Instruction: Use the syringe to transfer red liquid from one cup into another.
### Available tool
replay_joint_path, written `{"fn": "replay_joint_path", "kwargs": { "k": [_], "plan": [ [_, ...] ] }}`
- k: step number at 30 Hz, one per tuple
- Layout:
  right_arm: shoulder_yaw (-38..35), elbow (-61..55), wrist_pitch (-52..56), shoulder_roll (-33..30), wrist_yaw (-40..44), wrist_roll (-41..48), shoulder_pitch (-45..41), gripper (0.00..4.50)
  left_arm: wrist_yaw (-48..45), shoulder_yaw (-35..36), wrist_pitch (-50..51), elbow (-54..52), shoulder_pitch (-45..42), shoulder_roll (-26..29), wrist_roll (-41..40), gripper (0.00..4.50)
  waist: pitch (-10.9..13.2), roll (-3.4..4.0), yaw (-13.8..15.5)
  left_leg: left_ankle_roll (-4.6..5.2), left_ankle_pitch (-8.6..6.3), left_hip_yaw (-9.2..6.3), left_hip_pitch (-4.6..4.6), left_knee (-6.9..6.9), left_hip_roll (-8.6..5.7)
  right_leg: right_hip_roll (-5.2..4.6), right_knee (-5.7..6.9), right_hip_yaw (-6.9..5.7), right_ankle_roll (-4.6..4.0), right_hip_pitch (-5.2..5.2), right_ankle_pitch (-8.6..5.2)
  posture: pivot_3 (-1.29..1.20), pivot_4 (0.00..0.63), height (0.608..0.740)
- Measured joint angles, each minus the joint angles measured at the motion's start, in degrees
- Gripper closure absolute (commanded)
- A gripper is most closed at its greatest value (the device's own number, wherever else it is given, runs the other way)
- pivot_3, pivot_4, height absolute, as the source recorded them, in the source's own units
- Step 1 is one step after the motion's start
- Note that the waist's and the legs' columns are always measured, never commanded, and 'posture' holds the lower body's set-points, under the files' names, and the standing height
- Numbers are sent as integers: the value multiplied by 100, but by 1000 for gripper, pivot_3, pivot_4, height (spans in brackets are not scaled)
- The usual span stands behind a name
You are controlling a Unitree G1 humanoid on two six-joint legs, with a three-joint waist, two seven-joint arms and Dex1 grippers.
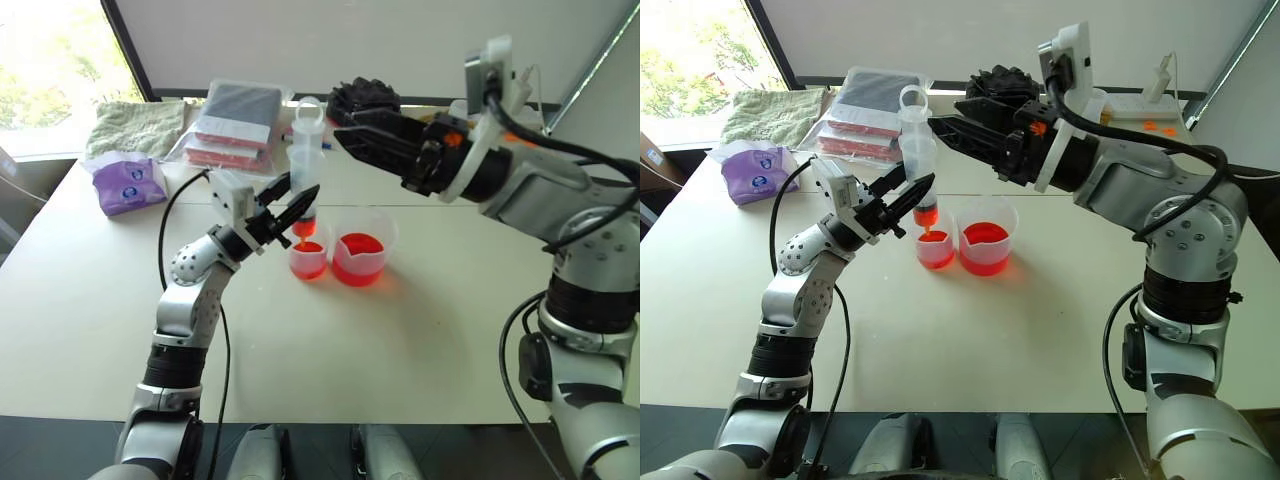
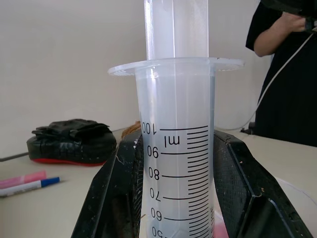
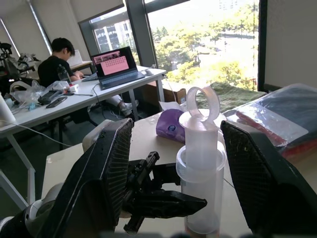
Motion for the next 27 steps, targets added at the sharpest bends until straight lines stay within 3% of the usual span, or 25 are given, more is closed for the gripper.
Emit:
{"fn": "replay_joint_path", "kwargs": {
  "k": [9,27],
  "plan": [
    [382,344,-224,483,-415,-973,-222,1575,12,-16,-85,51,-3,-17,96,3044,0,0,-3,0,0,1,0,-1,0,0,0,-2,0,-2,0,0,150,740],
    [444,692,-306,1125,-672,-1770,-568,1575,39,-37,-93,51,0,-25,134,3044,0,0,-10,0,0,2,0,-2,0,0,1,-3,0,-4,0,0,150,740]
  ]
}}
